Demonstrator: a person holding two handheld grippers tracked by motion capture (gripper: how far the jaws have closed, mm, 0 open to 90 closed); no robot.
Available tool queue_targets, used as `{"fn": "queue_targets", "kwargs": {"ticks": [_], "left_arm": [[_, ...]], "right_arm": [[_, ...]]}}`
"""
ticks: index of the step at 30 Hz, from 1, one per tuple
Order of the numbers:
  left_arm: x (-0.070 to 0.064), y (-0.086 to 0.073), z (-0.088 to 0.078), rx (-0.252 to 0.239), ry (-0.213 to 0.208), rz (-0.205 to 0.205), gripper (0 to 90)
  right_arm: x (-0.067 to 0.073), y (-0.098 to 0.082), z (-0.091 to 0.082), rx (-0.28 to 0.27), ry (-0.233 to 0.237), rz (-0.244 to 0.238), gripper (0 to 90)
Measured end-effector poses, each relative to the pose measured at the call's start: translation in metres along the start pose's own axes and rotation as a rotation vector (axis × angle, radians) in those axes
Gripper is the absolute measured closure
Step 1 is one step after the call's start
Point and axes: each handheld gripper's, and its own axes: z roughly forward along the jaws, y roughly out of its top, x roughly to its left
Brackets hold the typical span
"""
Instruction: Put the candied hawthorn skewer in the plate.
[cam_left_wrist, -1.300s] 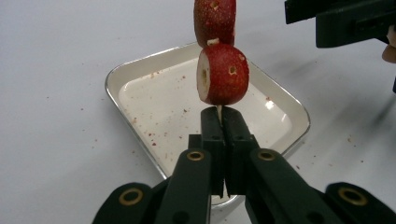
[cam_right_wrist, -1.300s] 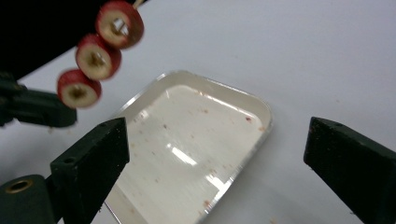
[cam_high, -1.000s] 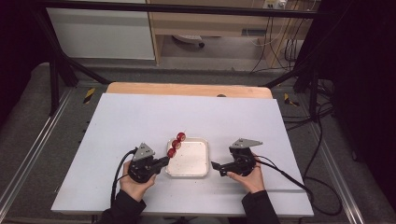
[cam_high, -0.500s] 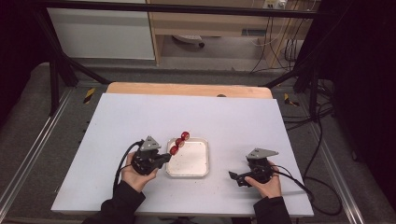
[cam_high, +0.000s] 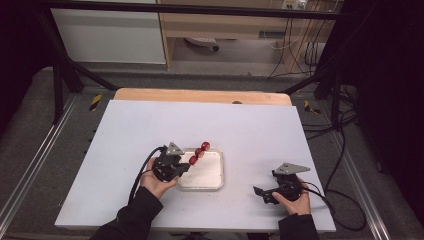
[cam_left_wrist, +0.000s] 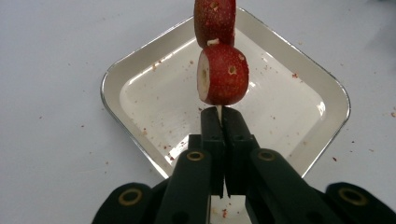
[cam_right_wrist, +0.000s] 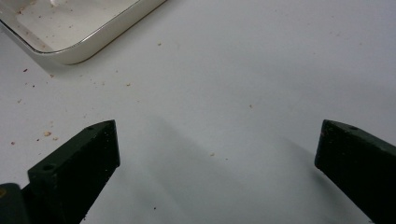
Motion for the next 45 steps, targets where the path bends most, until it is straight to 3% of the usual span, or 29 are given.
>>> {"fn": "queue_targets", "kwargs": {"ticks": [15,25,34,39,45], "left_arm": [[-0.008,-0.003,0.020,0.122,0.014,0.025,88.3],[-0.010,-0.003,0.025,0.167,0.032,0.025,88.1],[-0.011,-0.003,0.026,0.165,0.034,0.035,86.9],[-0.010,-0.005,0.019,0.129,0.021,0.049,78.7],[-0.005,-0.008,0.002,0.063,-0.037,0.064,61.9]], "right_arm": [[0.002,-0.002,-0.003,-0.015,0.018,0.016,0.5],[0.001,-0.002,-0.005,-0.017,0.021,0.016,0.5],[0.000,-0.002,-0.005,-0.022,0.022,0.023,0.5],[0.000,-0.002,-0.005,-0.018,0.019,0.020,0.5],[0.000,-0.002,-0.005,-0.020,0.019,0.030,0.5]]}}
